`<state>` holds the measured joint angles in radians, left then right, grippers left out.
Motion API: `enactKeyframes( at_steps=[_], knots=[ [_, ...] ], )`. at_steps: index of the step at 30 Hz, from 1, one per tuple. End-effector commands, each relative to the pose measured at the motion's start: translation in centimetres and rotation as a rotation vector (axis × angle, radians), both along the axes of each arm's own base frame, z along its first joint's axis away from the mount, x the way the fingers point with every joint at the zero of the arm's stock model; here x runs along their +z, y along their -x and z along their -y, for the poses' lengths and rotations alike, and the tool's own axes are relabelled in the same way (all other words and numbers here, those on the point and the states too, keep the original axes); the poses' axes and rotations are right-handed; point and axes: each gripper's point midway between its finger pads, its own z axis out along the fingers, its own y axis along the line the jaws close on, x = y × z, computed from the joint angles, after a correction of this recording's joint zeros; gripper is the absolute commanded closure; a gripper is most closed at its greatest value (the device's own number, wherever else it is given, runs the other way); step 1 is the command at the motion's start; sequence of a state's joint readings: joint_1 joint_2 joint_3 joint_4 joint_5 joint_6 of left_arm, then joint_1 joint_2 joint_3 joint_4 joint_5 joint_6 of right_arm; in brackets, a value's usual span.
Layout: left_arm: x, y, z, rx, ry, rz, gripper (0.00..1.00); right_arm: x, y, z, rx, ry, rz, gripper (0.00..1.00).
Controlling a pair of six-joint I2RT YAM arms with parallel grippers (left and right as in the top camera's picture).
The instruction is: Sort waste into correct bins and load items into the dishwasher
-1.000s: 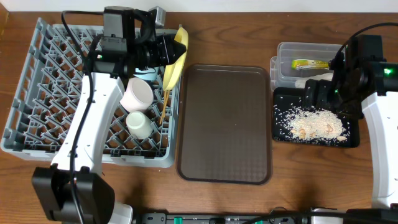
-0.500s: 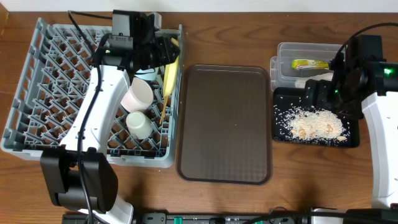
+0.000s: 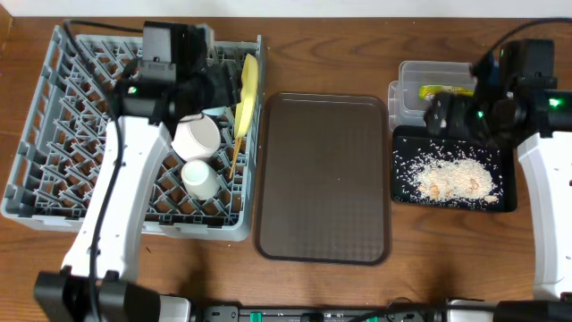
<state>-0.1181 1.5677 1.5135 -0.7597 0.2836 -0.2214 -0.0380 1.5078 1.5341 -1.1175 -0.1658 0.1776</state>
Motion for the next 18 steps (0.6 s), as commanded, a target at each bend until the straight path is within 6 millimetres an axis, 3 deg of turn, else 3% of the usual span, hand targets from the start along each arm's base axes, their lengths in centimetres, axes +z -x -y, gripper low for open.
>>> enactKeyframes(
  at_steps=[1, 3, 5, 10, 18],
  knots=[
    [-2.3, 2.4, -3.9, 0.104, -0.208, -0.120, 0.22, 1.5, -2.6, -2.2, 0.063, -0.018, 0.122, 0.01],
    [-3.9, 5.6, -5.8, 0.133, -0.308, -0.258, 0.22, 1.1, -4.4, -1.2, 0.070, 0.094, 0.163, 0.01],
    [-4.3, 6.8, -6.2, 0.134, -0.334, -0.310, 0.22, 0.2, -4.6, -0.6, 0.055, 0.105, 0.136, 0.01],
    [-5.1, 9.9, -6.6, 0.114, -0.358, -0.437, 0.22, -2.4, -1.2, 0.6, 0.012, 0.110, -0.050, 0.01],
    [-4.0, 12.8, -6.8, 0.110, -0.357, -0.451, 0.21, -3.1, 2.3, 1.4, -0.029, 0.132, -0.147, 0.01]
  ],
)
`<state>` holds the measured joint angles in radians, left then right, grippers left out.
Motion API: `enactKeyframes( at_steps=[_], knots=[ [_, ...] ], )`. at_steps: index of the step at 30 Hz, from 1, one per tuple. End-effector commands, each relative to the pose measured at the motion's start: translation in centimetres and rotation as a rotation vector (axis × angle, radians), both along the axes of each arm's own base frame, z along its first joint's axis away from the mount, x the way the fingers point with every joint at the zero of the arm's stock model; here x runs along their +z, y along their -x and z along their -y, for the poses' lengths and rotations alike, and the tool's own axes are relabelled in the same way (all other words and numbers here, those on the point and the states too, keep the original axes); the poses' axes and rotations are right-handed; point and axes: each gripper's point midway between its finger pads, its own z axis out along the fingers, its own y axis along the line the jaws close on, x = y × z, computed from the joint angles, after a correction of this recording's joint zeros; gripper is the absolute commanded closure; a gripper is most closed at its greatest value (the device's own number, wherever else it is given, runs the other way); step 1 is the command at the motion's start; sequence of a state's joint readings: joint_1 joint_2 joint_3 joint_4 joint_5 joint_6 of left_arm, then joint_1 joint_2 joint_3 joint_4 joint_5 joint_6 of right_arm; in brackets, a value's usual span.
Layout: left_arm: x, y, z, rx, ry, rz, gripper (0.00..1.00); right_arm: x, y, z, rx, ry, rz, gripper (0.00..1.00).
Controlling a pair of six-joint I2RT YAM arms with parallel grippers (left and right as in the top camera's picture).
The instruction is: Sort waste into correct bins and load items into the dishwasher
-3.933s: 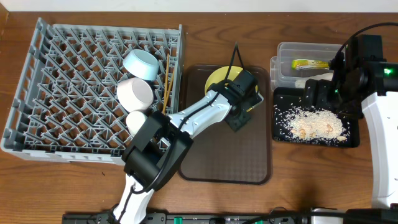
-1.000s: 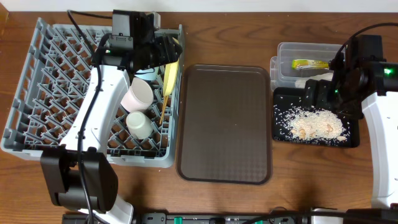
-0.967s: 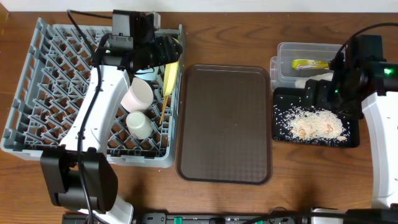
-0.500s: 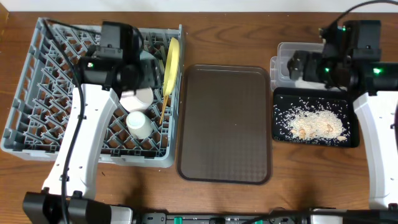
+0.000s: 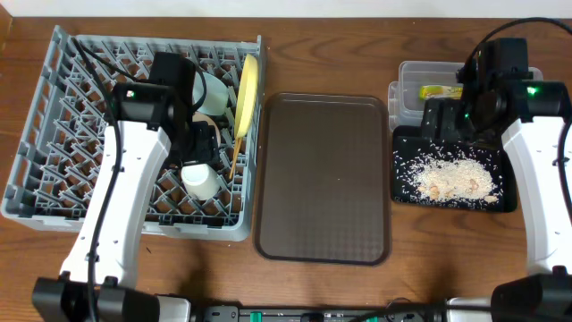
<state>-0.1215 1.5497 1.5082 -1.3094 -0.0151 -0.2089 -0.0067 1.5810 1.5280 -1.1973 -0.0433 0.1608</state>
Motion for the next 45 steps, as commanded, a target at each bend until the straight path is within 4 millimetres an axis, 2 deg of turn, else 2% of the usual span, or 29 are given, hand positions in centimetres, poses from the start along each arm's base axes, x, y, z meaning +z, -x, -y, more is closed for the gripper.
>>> enactKeyframes(
  at_steps=[1, 7, 11, 13, 17, 19, 21, 32, 39, 45],
  knots=[
    [1.5, 1.6, -0.5, -0.004, -0.011, 0.069, 0.21, 0.3, 1.5, 0.4, -0.022, 0.019, 0.027, 0.01],
    [3.0, 3.5, -0.1, -0.027, 0.041, 0.256, 0.21, -0.3, 3.5, 0.3, -0.016, 0.020, 0.202, 0.01],
    [4.5, 5.0, 0.3, -0.081, 0.087, 0.511, 0.21, 1.5, 6.3, 1.4, -0.051, 0.075, 0.364, 0.01],
    [5.0, 6.0, 0.2, -0.082, 0.096, 0.610, 0.08, 2.5, 7.6, 2.1, -0.074, 0.109, 0.423, 0.01],
    [5.5, 8.3, -0.1, -0.083, 0.104, 0.708, 0.08, 3.5, 9.6, 2.2, -0.079, 0.111, 0.472, 0.01],
    [6.3, 9.7, -0.3, -0.084, 0.108, 0.759, 0.07, 3.9, 11.4, 2.2, -0.079, 0.111, 0.475, 0.01],
    [6.8, 10.1, -0.3, -0.084, 0.110, 0.786, 0.07, 3.7, 12.2, 2.2, -0.078, 0.112, 0.459, 0.01],
    [6.9, 10.2, -0.3, -0.084, 0.111, 0.791, 0.07, 2.1, 14.0, 2.2, -0.072, 0.114, 0.362, 0.01],
    [6.9, 10.2, -0.3, -0.084, 0.111, 0.791, 0.07, 2.1, 14.1, 2.1, -0.069, 0.114, 0.366, 0.01],
    [6.9, 10.2, -0.3, -0.084, 0.111, 0.791, 0.06, 3.3, 14.7, 1.9, -0.025, 0.145, 0.457, 0.01]
  ],
)
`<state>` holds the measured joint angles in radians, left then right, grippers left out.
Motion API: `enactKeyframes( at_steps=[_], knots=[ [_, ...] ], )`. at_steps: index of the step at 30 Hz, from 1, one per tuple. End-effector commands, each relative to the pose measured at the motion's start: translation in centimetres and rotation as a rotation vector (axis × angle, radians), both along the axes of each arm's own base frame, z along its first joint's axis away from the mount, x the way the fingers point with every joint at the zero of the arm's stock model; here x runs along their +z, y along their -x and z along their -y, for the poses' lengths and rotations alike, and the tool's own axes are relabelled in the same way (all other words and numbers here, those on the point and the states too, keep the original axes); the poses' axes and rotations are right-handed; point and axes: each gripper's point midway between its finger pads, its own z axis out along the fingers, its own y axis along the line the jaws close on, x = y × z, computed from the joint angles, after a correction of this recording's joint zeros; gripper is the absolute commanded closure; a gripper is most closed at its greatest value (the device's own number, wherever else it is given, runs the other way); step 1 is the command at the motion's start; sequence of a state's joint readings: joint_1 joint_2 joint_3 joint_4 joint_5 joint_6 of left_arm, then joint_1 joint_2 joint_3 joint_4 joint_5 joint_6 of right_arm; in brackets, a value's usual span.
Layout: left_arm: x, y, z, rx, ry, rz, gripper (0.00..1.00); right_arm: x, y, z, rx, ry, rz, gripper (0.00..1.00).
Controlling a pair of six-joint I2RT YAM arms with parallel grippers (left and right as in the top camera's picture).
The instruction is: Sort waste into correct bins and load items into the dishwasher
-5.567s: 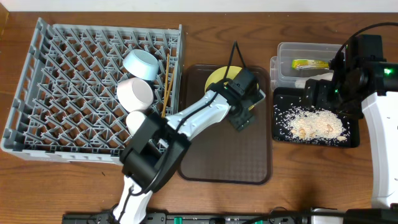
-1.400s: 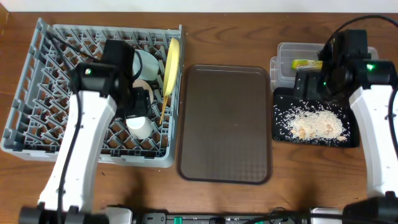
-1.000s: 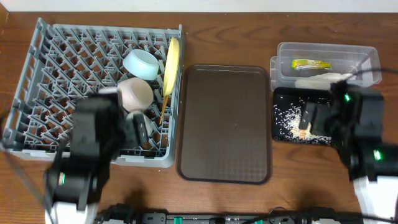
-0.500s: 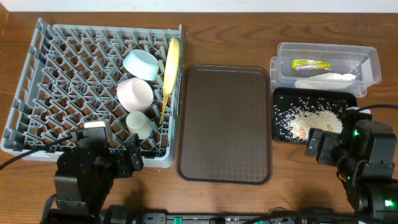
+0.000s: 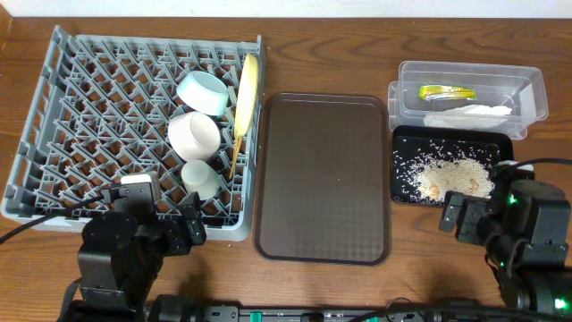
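The grey dish rack at the left holds a light blue bowl, a white bowl, a small white cup, an upright yellow plate and a thin wooden stick. At the right, a clear bin holds a green-yellow wrapper and white paper. A black bin holds rice scraps. My left gripper sits folded back at the rack's near edge. The right gripper sits just below the black bin. Neither holds anything visible, and the jaws are unclear.
A brown serving tray lies bare between the rack and the bins. Both arm bases take up the near table edge, at the left and the right. Wooden tabletop shows behind the tray.
Both arms have pulled back to the near table edge. The left was over the rack by the cups, the right over the bins. The bowls and the white paper now show uncovered.
First my left gripper was over the rack's back right, by the yellow plate, and the right was at the clear bin's edge. Then the left was lower, by the cups, and the right over the black bin. Now both are folded back near me.
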<state>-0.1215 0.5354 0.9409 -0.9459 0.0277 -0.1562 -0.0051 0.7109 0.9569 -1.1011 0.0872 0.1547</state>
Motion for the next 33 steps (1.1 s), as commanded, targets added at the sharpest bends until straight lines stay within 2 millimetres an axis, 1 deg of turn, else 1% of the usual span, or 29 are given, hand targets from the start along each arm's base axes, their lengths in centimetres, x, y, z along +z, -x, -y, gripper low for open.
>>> enactKeyframes(
  at_steps=[1, 3, 5, 7, 11, 18, 20, 23, 26, 30, 31, 33],
  knots=[
    [-0.3, 0.1, 0.2, -0.015, -0.003, -0.008, 0.06, 0.8, 0.1, -0.2, 0.032, 0.033, 0.103, 0.01],
    [-0.3, 0.1, 0.2, -0.015, -0.003, -0.008, 0.06, 1.3, -0.4, -0.3, 0.030, 0.031, 0.209, 0.01],
    [-0.3, 0.1, 0.2, -0.015, -0.003, -0.009, 0.06, 1.4, -0.9, -0.3, 0.028, 0.030, 0.307, 0.01],
    [-0.4, 0.2, 0.2, -0.015, -0.004, -0.013, 0.06, 1.3, -1.4, -0.3, 0.031, 0.030, 0.395, 0.01],
    [-0.9, 0.6, 0.1, -0.015, -0.007, -0.041, 0.06, 0.4, -2.7, -1.2, 0.074, 0.014, 0.621, 0.01],
    [-1.1, 0.7, 0.1, -0.015, -0.008, -0.048, 0.06, 0.1, -3.7, -1.7, 0.086, 0.007, 0.887, 0.01],
    [-1.1, 0.7, 0.1, -0.015, -0.008, -0.048, 0.06, -0.2, -3.8, -1.7, 0.085, 0.006, 0.936, 0.01],
    [-1.1, 0.7, 0.1, -0.015, -0.008, -0.048, 0.06, -1.1, -4.0, -1.7, 0.083, 0.006, 0.974, 0.01],
    [-1.1, 0.7, 0.1, -0.015, -0.008, -0.048, 0.06, -1.7, -4.1, -1.6, 0.084, 0.015, 0.962, 0.01],
    [-1.1, 0.7, 0.1, -0.015, -0.008, -0.048, 0.06, -2.1, -4.2, -1.6, 0.120, 0.107, 0.937, 0.01],
    [-1.1, 0.7, 0.1, -0.015, -0.008, -0.048, 0.06, -3.1, -4.3, -1.6, 0.127, 0.117, 0.898, 0.01],
    [-1.1, 0.7, 0.1, -0.015, -0.008, -0.048, 0.06, -5.7, -4.3, -1.7, 0.139, 0.113, 0.791, 0.01]
  ],
)
